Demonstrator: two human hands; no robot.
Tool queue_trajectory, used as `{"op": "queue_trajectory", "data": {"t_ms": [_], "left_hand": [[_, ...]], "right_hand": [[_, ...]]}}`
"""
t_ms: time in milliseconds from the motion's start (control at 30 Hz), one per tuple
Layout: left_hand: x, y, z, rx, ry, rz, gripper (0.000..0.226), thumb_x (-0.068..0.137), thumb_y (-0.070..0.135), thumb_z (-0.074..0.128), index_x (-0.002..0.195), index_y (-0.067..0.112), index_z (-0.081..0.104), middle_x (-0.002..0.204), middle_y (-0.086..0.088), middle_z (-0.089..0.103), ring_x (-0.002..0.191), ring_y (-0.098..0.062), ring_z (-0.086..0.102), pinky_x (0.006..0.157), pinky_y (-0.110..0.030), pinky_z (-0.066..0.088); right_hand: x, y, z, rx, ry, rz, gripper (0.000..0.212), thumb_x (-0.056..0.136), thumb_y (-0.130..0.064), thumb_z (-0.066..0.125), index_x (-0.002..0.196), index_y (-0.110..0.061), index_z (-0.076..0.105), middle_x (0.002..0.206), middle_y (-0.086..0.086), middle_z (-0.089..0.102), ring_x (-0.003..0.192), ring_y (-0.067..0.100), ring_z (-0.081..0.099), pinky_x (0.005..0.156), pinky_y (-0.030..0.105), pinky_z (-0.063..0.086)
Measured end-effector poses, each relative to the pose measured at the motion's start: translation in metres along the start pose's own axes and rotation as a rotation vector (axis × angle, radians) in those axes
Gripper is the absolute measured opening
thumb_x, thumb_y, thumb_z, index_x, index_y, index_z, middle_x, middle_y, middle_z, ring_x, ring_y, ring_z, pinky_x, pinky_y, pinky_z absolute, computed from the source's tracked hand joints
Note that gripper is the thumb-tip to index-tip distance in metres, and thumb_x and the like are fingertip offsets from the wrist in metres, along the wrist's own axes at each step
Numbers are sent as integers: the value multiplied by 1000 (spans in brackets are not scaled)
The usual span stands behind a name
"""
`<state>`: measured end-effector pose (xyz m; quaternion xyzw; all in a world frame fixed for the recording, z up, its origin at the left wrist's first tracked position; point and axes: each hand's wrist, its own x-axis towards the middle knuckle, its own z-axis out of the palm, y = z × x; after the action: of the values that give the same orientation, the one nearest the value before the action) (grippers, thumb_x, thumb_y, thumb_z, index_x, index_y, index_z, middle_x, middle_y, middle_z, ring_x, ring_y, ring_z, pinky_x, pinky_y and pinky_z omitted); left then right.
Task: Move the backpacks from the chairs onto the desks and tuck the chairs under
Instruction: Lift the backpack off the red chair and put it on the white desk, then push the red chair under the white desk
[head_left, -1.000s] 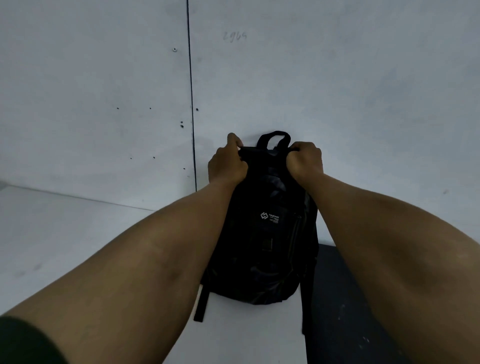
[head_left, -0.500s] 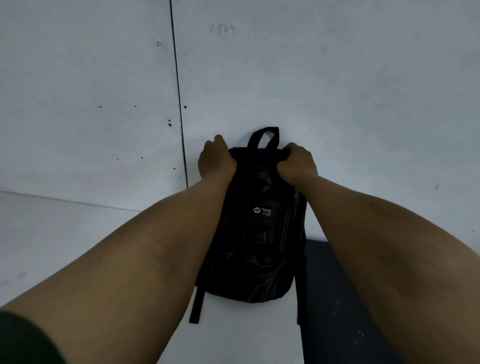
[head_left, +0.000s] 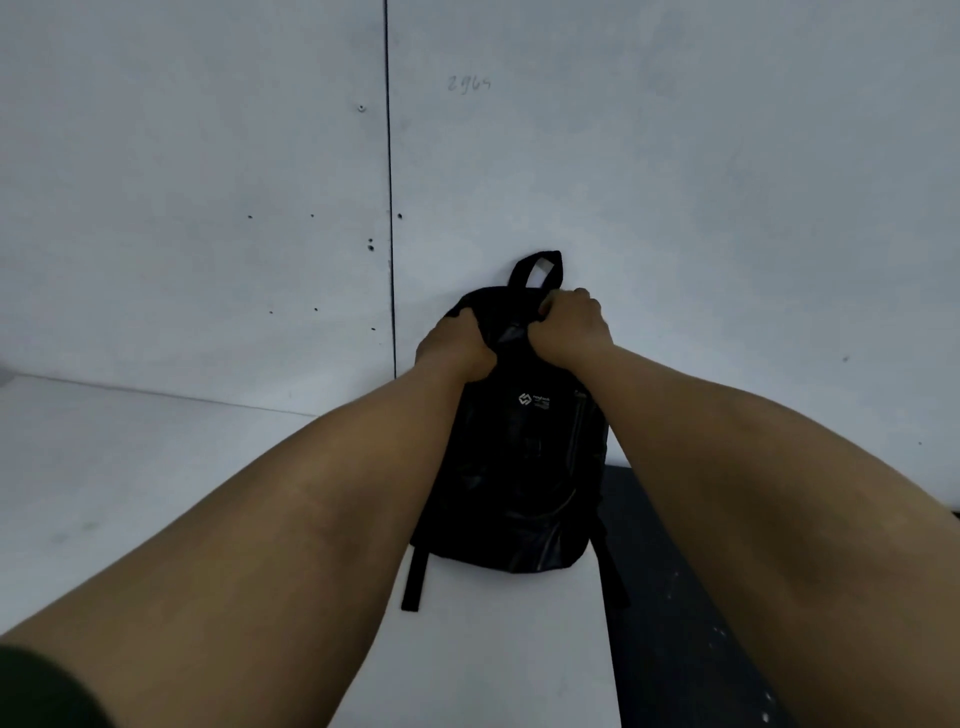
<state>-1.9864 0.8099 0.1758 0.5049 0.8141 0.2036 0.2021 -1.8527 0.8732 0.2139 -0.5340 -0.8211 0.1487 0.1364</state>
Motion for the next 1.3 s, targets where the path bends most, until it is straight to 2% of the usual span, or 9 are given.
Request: {"op": "queue_trajectory", "data": {"t_ms": [33, 100, 167, 300, 433, 567, 800, 967, 1300], "left_hand": [[-7, -3, 3, 25, -27, -8, 70, 91, 27, 59, 150, 11, 25, 139, -14, 47, 120, -28, 52, 93, -36, 49], [-21, -10, 9, 71, -86, -34, 74, 90, 30, 60, 151, 11, 23, 136, -15, 49, 117, -29, 53, 95, -41, 50], [-34, -19, 18, 88, -148, -49, 69, 90, 32, 59, 148, 11, 28, 132, -15, 51, 114, -29, 55, 96, -42, 50], [-73, -51, 49, 126, -302, -22, 51, 91, 32, 54, 137, 11, 49, 131, -14, 56, 116, -30, 55, 101, -40, 47], [-127, -96, 97, 167, -513, -50, 43, 92, 33, 57, 126, 7, 58, 126, -14, 59, 115, -28, 56, 97, -34, 46], [-189, -138, 145, 246, -603, -115, 63, 96, 42, 54, 147, 9, 39, 151, -13, 39, 136, -30, 41, 111, -35, 36], [-289, -201, 191, 348, -836, -163, 62, 99, 43, 48, 150, 9, 35, 157, -10, 32, 141, -28, 35, 114, -37, 32], [-326, -238, 186, 289, -757, -209, 56, 102, 40, 44, 149, 11, 35, 155, -9, 34, 140, -25, 36, 112, -33, 32], [-405, -252, 197, 190, -638, -308, 38, 97, 30, 49, 133, 18, 50, 141, -5, 48, 123, -21, 50, 93, -27, 42]], "right_hand": [[-9, -3, 1, 23, -22, -8, 6, 81, -17, 51, 75, -19, 51, 104, 13, 51, 96, 27, 53, 70, 31, 47], [-26, -6, 10, 47, -82, -11, 25, 84, -15, 51, 63, -20, 38, 88, 10, 52, 82, 26, 54, 64, 31, 45], [-47, -5, 21, 101, -135, -3, 23, 88, -11, 51, 65, -11, 51, 79, 11, 59, 78, 28, 60, 67, 34, 51], [-90, 5, 55, 163, -214, 14, 19, 89, -11, 56, 93, 1, 70, 92, 15, 70, 85, 29, 66, 78, 35, 57], [-142, 19, 107, 124, -345, 64, 20, 88, -15, 57, 95, -5, 72, 95, 13, 72, 90, 28, 68, 83, 37, 58], [-202, 40, 165, 91, -511, 133, 24, 90, -19, 58, 104, -3, 71, 108, 13, 70, 100, 28, 66, 81, 29, 52], [-326, 71, 246, -15, -824, 253, 41, 95, -26, 54, 128, -3, 60, 131, 14, 61, 117, 30, 60, 93, 32, 51], [-390, 81, 264, -67, -986, 260, 37, 97, -25, 50, 122, -1, 62, 127, 14, 62, 113, 28, 61, 91, 33, 51], [-439, 107, 249, -28, -870, 282, 32, 96, -23, 52, 118, -4, 65, 121, 10, 65, 110, 24, 62, 91, 32, 52]]}}
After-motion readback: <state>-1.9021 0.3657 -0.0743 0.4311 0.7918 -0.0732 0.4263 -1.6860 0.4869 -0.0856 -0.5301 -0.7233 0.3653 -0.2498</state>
